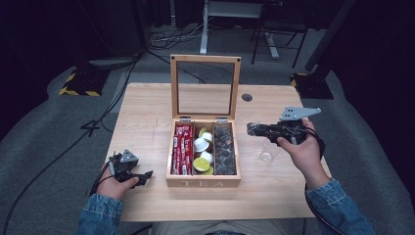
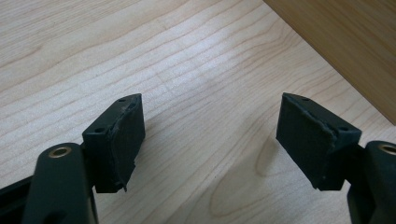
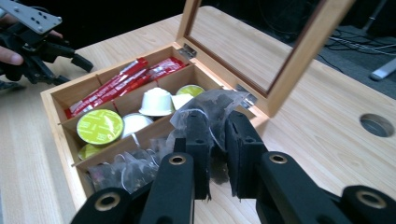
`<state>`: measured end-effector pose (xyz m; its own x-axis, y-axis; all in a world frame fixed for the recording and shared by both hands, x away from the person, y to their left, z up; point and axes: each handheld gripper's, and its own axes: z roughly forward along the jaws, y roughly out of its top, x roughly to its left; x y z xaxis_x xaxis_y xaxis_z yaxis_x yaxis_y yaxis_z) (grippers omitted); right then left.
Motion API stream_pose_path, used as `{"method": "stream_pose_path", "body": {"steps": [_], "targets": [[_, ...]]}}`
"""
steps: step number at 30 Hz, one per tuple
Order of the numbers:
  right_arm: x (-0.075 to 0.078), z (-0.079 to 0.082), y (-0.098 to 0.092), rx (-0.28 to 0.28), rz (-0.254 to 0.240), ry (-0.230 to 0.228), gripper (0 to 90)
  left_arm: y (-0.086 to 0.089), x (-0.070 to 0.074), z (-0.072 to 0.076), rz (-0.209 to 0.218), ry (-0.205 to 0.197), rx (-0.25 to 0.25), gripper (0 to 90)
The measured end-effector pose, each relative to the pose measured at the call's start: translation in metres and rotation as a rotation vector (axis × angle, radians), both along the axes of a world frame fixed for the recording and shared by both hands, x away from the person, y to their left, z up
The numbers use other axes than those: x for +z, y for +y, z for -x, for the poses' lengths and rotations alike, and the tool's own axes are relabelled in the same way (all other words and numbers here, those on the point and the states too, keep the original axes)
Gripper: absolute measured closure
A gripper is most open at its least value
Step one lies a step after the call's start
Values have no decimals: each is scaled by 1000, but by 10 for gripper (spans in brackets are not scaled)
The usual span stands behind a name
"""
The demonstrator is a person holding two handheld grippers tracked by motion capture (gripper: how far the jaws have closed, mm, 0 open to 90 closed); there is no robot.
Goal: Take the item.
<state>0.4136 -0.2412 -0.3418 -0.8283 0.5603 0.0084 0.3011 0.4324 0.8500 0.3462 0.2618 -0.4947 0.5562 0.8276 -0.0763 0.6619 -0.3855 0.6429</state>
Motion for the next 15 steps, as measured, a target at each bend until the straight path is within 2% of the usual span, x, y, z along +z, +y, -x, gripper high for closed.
{"method": "stream_pose_path", "body": {"steps": [6,9,15], "targets": [[2,2,-18,-48,4,-6,809,1,-1,0,0,-2,2,233],[1,3,-27,-74,8,-4,809,1,-1,0,-14,-10,-5,229],[-2,2,-42,-117,39,7,809,1,-2,-1,-28,-26,-15,219]]}}
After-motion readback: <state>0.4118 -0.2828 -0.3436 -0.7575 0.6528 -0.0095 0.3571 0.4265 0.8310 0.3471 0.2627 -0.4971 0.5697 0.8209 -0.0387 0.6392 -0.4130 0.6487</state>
